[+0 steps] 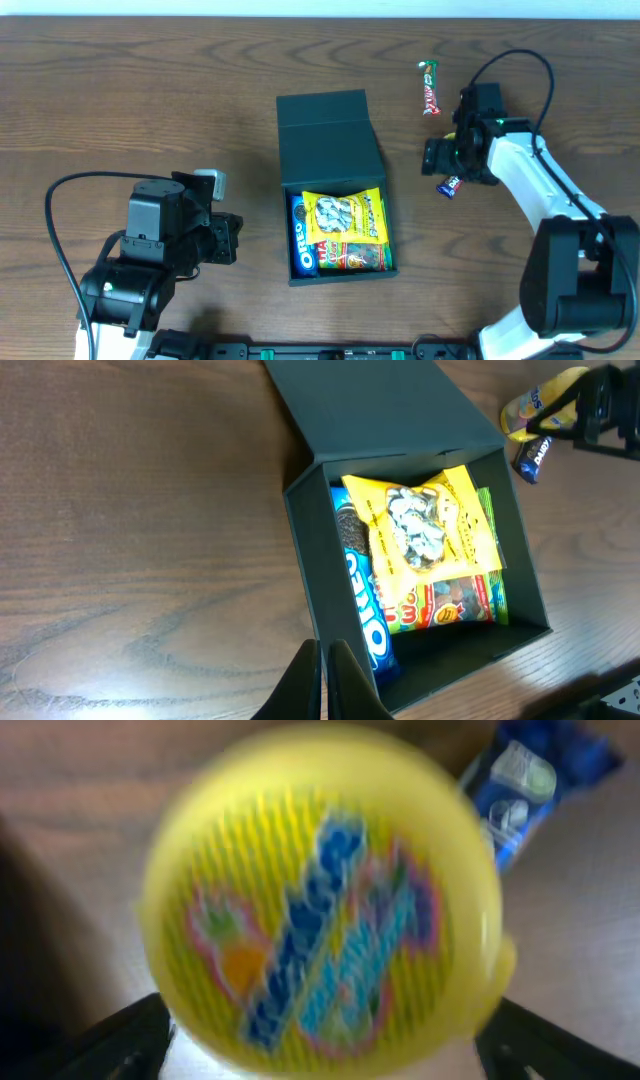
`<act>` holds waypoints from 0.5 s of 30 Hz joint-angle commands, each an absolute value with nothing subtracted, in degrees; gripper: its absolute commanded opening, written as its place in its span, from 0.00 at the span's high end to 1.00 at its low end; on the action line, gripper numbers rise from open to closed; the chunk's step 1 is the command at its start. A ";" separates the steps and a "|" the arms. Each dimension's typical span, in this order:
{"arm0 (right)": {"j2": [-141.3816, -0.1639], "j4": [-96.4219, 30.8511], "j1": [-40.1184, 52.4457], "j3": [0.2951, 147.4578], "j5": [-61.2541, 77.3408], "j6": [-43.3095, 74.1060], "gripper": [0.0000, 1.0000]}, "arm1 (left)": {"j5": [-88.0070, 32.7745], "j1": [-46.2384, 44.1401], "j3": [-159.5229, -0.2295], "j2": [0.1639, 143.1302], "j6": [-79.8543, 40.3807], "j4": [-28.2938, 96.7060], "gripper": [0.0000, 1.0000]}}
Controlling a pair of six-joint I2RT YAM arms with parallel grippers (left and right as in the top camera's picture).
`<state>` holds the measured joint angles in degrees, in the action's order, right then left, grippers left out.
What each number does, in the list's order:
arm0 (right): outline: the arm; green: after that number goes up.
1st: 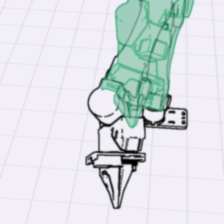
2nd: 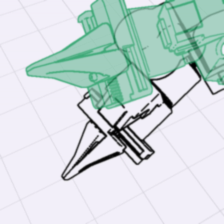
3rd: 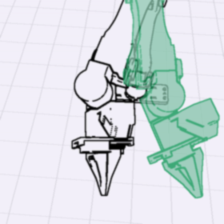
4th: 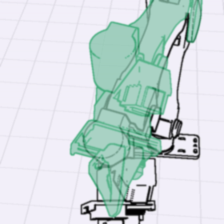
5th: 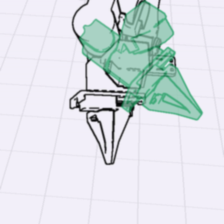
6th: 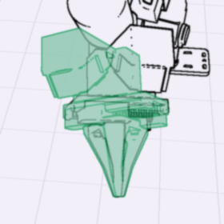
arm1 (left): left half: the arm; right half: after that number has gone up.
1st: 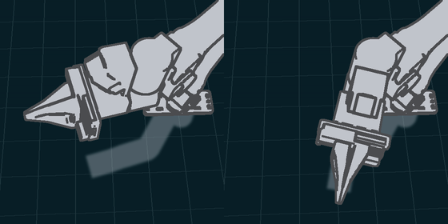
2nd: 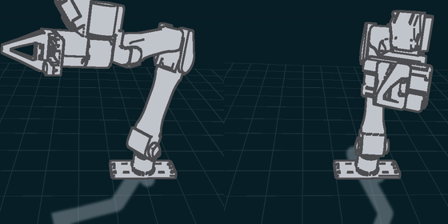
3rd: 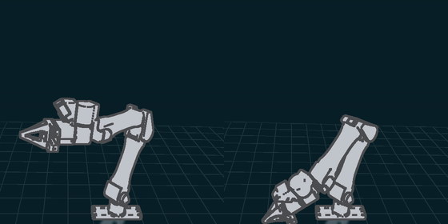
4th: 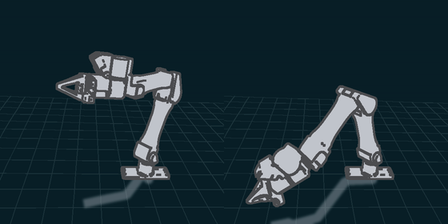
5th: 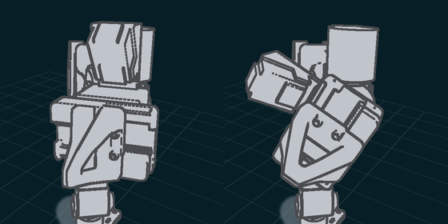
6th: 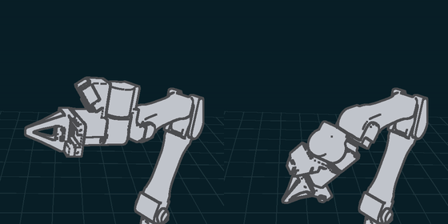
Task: Pack container
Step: 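Reach the right gripper toward the yellow tube and purple bar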
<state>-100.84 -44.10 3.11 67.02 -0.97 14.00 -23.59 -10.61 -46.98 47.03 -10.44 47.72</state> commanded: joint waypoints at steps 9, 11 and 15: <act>-72.18 -32.40 3.14 48.82 -1.02 13.98 0.01 | -23.40 -10.41 -48.25 46.76 -9.39 47.68 0.94; -68.95 -24.95 3.14 41.17 -0.95 15.07 0.01 | -23.40 -10.41 -48.25 46.76 -9.37 47.70 0.95; -69.10 -11.57 3.20 32.27 -0.19 15.25 0.01 | -23.38 -10.41 -48.25 46.76 -9.30 47.53 0.94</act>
<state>-69.01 -15.27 3.11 35.57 -0.62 14.11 -23.59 -10.61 -47.03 47.03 -10.41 47.53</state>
